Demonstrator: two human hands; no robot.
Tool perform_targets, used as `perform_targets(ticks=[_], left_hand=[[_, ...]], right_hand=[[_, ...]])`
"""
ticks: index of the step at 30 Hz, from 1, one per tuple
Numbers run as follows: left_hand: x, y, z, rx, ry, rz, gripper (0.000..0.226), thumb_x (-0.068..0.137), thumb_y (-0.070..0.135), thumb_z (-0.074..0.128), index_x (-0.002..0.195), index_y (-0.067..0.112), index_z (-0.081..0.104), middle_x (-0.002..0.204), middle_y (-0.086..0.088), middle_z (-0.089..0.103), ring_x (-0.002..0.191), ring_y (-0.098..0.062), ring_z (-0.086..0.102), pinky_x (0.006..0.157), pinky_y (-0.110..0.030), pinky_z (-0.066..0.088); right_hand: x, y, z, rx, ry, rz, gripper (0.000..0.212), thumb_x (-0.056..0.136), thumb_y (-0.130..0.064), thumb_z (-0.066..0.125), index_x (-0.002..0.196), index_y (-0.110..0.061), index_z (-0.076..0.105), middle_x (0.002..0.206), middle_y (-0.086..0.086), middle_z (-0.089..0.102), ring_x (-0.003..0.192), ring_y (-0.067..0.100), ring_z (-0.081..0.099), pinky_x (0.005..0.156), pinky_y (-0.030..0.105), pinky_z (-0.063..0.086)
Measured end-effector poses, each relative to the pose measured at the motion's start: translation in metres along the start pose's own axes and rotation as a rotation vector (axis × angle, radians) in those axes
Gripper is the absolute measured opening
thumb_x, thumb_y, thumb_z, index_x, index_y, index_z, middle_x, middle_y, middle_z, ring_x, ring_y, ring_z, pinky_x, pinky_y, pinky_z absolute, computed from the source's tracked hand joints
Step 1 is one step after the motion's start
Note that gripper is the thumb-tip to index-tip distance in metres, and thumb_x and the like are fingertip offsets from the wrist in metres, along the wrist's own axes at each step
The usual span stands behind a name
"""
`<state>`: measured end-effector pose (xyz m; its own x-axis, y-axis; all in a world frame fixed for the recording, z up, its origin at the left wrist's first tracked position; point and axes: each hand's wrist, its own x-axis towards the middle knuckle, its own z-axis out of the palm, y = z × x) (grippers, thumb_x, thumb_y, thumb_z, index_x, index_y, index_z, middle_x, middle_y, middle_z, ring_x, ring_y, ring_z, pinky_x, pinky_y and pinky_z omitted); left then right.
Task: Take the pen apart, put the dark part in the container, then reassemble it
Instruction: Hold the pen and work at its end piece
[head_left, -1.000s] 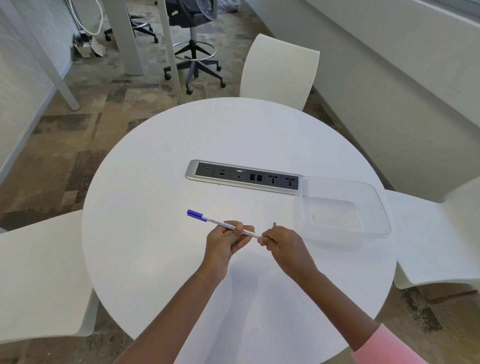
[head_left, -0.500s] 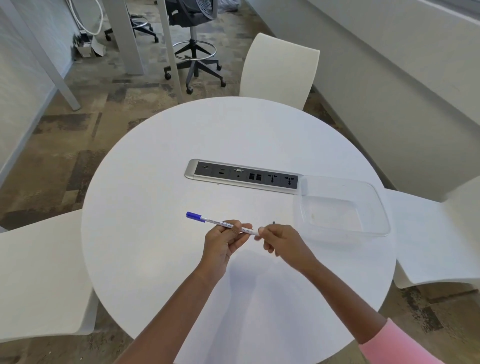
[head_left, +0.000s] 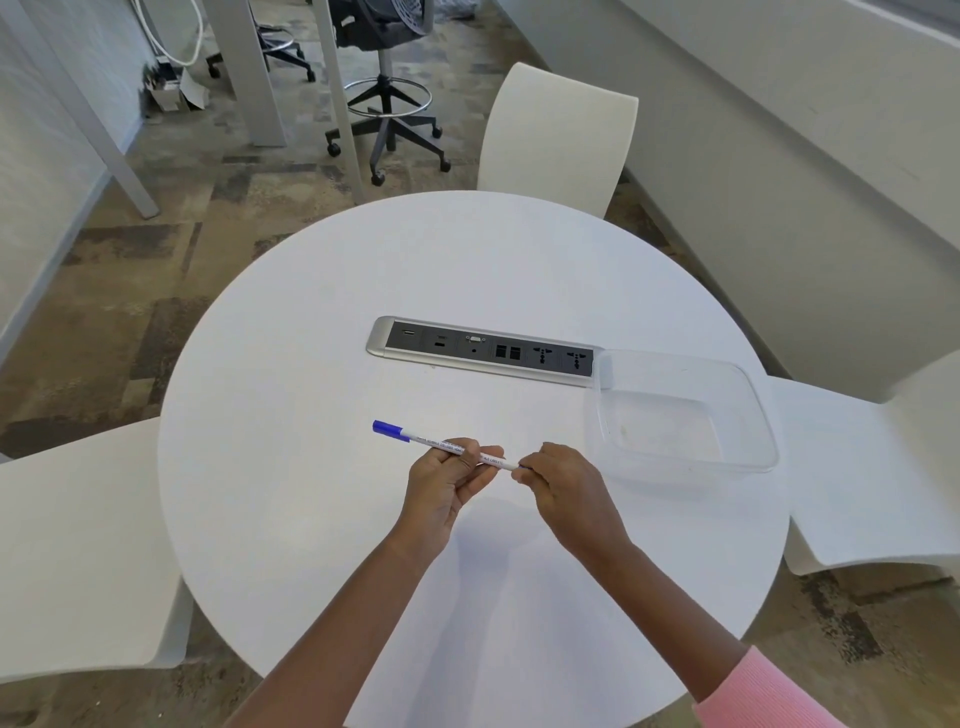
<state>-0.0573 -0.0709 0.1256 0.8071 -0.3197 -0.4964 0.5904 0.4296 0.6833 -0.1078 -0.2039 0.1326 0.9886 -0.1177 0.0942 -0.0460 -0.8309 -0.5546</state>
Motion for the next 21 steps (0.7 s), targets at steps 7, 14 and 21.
perform_targets(ticks=[7,14,21], left_hand=[[0.0,0.001,-0.002,0.079,-0.038,0.013,0.012,0.09,0.002,0.051,0.079,0.004,0.054,0.068,-0.007,0.073,0.066,-0.014,0.071,0.06,-0.018,0.056],[0.002,0.002,-0.003,0.103,-0.029,0.036,0.011,0.089,0.002,0.052,0.079,0.003,0.056,0.07,-0.007,0.074,0.068,-0.014,0.071,0.061,-0.018,0.056],[0.004,0.008,-0.005,0.02,0.043,0.038,0.01,0.089,0.0,0.052,0.081,0.002,0.058,0.075,-0.013,0.072,0.069,-0.019,0.072,0.061,-0.02,0.057]], right_hand=[[0.011,-0.004,-0.018,0.735,-0.358,0.584,0.035,0.091,-0.013,0.05,0.056,-0.011,0.057,0.047,-0.002,0.043,0.042,0.008,0.037,0.049,0.019,0.032],[0.01,0.0,-0.016,1.129,-0.498,0.836,0.037,0.095,-0.026,0.042,0.067,-0.009,0.059,0.048,-0.003,0.052,0.042,0.008,0.047,0.042,0.015,0.039],[-0.005,0.002,0.001,0.167,-0.048,0.092,0.011,0.087,-0.02,0.058,0.097,-0.016,0.057,0.073,-0.004,0.053,0.071,0.005,0.049,0.067,0.019,0.04]])
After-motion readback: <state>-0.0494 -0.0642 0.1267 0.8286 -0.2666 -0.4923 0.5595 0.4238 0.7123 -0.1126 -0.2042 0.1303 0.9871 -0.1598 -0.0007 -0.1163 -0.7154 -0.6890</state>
